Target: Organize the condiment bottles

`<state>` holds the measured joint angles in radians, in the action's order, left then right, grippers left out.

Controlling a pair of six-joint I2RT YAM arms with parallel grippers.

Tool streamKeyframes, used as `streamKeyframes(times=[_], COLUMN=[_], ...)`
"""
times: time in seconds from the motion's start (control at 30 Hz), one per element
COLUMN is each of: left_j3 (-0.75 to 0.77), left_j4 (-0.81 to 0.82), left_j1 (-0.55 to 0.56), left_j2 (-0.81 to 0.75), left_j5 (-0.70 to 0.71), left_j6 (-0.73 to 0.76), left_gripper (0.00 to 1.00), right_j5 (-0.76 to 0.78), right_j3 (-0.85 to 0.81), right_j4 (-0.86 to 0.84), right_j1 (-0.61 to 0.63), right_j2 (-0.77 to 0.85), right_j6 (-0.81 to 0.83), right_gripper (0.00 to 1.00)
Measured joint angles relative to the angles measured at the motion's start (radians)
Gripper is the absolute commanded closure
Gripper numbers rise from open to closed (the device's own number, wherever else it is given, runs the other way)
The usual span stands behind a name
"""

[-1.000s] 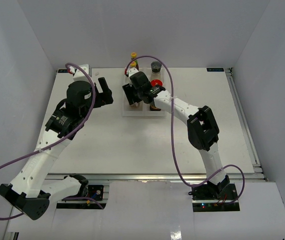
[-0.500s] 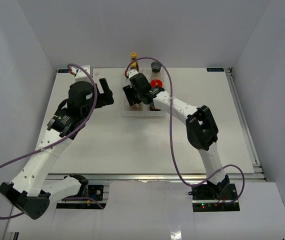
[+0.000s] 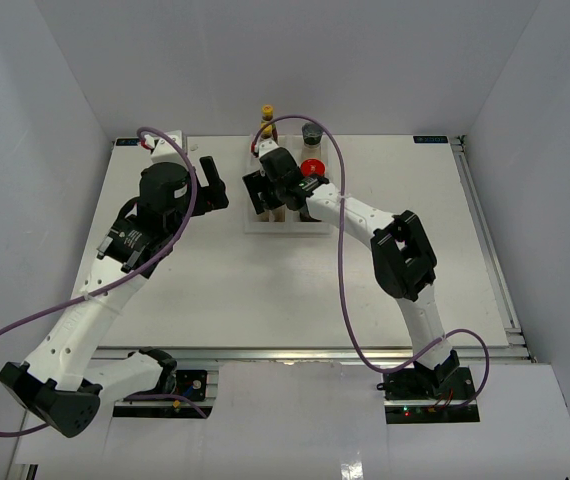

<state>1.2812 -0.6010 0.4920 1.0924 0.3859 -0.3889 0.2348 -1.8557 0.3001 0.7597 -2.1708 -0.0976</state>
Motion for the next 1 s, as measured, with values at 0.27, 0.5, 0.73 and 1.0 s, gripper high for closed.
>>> streamKeyframes(times=[0.27, 0.5, 0.73, 1.0], left_j3=[0.014, 0.081, 0.083, 0.018], left_j4=[-0.02, -0.043, -0.043, 0.008], left_j1=[0.0, 0.0, -0.002, -0.002], left_j2=[0.0, 0.014, 0.04, 0.044], left_j5=[-0.02, -0.068, -0.171, -0.285], left_j6=[0.004, 0.024, 0.025, -0.005], left_gripper=[0.02, 0.02, 0.02, 0.02], right_j5=[0.005, -0.019, 0.054, 0.222], right_j3=[0.0, -0.002, 0.001, 0.188], right_j4=[0.024, 0.141, 0.231, 0.314], right_j1=[0.0, 0.0, -0.001, -0.006], right_j2=[0.011, 0.154, 0.403, 0.576], right_j6=[0.0, 0.007, -0.031, -0.15], right_gripper=[0.08, 0.1, 0.1, 0.1])
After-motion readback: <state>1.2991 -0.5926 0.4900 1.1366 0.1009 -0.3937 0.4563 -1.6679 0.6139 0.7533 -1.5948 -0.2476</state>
